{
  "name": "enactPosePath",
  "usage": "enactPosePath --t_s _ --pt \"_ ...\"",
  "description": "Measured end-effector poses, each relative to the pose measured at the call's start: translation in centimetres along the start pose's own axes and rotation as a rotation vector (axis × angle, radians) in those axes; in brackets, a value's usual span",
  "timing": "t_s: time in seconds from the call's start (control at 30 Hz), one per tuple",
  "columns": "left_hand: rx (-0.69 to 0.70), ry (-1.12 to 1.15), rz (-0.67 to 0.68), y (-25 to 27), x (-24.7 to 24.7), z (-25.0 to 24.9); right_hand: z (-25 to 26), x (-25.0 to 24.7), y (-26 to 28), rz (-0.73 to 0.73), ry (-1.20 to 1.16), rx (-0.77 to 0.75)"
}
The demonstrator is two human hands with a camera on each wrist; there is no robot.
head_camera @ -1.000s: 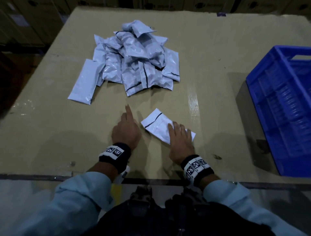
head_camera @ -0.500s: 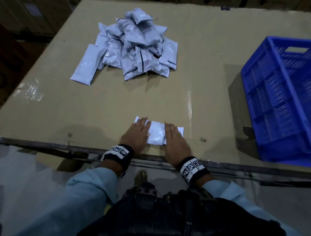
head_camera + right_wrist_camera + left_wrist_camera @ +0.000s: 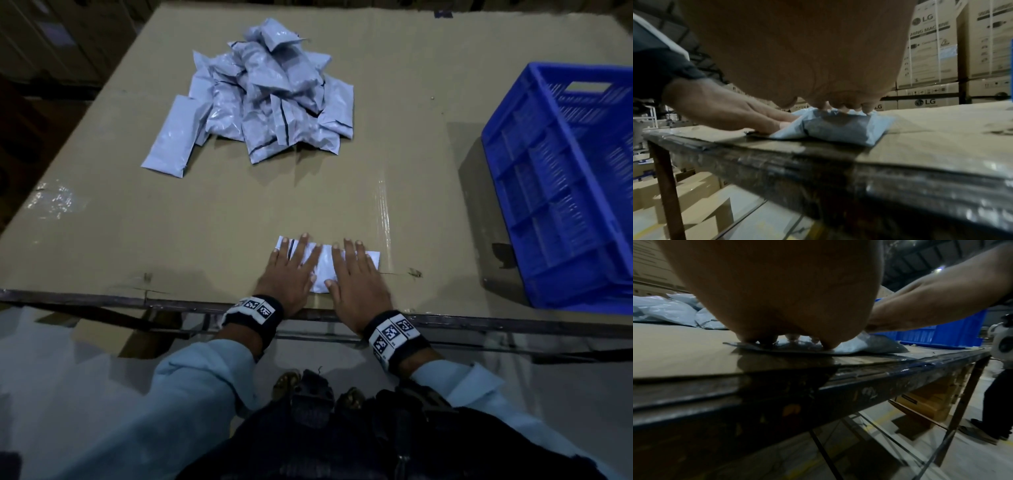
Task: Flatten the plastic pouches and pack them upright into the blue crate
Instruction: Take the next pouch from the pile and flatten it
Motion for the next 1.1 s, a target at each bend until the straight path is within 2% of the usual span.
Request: enactPosePath --t_s 0.1,0.57,1.1 --pt "0.052 0.023 -0.064 0.5 -0.8 -0.4 0.3 1.7 0.2 0.031 -0.017 0.014" --pt "-0.017 0.044 0.006 0.7 0.0 0.6 -0.3 2.8 0.4 -0.033 0.046 0.07" --pt "-0.015 0.008 -0.004 0.9 0.3 0.6 -0.4 3.6 0.5 -0.041 0.072 0.083"
Point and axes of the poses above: each hand's wrist, its own y-axis away from the middle knuckle, its own x-axis out of the palm, z = x × y, the point moved 9 cm from there along -y, towards the middle knuckle, and after that the axes turned 11 degrees about -x, right-handed, at the moved point
